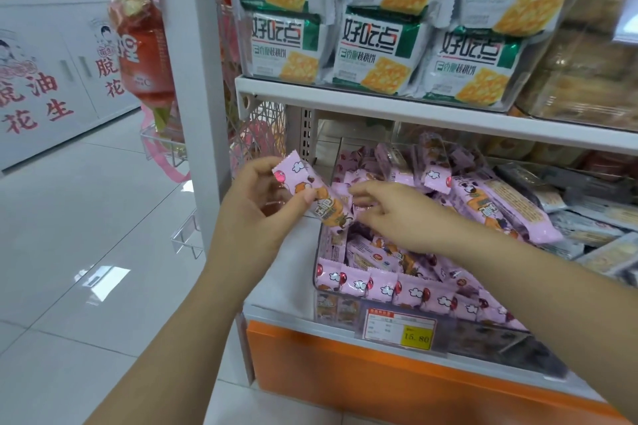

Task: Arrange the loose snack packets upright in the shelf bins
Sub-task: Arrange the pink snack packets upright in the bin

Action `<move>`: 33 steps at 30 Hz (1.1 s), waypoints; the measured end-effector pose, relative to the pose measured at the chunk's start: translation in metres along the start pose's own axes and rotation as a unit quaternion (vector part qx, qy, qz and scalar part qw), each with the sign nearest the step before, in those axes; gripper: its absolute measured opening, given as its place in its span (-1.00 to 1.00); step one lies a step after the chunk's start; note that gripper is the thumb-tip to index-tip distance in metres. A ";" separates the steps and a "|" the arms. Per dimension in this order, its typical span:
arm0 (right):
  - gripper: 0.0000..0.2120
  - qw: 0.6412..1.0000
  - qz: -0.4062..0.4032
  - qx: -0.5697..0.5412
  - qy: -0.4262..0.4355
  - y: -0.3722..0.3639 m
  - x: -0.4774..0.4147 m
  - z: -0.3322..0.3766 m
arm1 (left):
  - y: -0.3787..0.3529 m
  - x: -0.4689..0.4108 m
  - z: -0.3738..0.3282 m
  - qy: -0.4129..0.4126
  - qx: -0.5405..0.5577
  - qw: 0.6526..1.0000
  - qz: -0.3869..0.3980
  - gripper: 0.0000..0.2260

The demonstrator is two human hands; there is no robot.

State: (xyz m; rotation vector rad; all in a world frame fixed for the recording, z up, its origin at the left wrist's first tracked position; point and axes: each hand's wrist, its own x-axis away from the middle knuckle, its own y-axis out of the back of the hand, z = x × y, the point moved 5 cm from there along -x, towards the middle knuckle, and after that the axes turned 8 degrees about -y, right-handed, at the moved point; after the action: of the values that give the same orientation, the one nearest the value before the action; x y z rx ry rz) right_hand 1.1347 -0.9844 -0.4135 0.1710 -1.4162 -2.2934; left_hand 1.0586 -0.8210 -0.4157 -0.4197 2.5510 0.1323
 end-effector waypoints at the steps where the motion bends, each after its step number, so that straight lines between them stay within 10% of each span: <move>1: -0.56 1.000 -0.004 0.028 0.005 -0.002 -0.004 0.002 | 0.000 0.000 0.001 -0.001 0.001 1.000 -0.005 -0.74; 17: -0.36 0.964 -0.103 0.245 0.029 -0.017 -0.040 0.010 | 0.014 -0.001 -0.003 -0.020 0.008 0.997 -0.080 -0.76; 21: -0.61 0.962 -0.086 0.255 0.037 -0.019 -0.035 0.013 | 0.017 -0.001 -0.005 -0.025 0.005 0.996 -0.090 -0.76; 33: -0.87 0.993 -0.065 -0.093 0.017 0.013 0.014 -0.001 | 0.012 0.000 -0.008 -0.037 -0.002 0.994 -0.101 -0.75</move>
State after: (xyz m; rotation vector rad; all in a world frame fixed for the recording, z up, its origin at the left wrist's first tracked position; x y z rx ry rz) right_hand 1.1259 -0.9962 -0.4009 0.2500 -1.1992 -2.5013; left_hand 1.0505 -0.8110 -0.4093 -0.6595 2.4193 0.0763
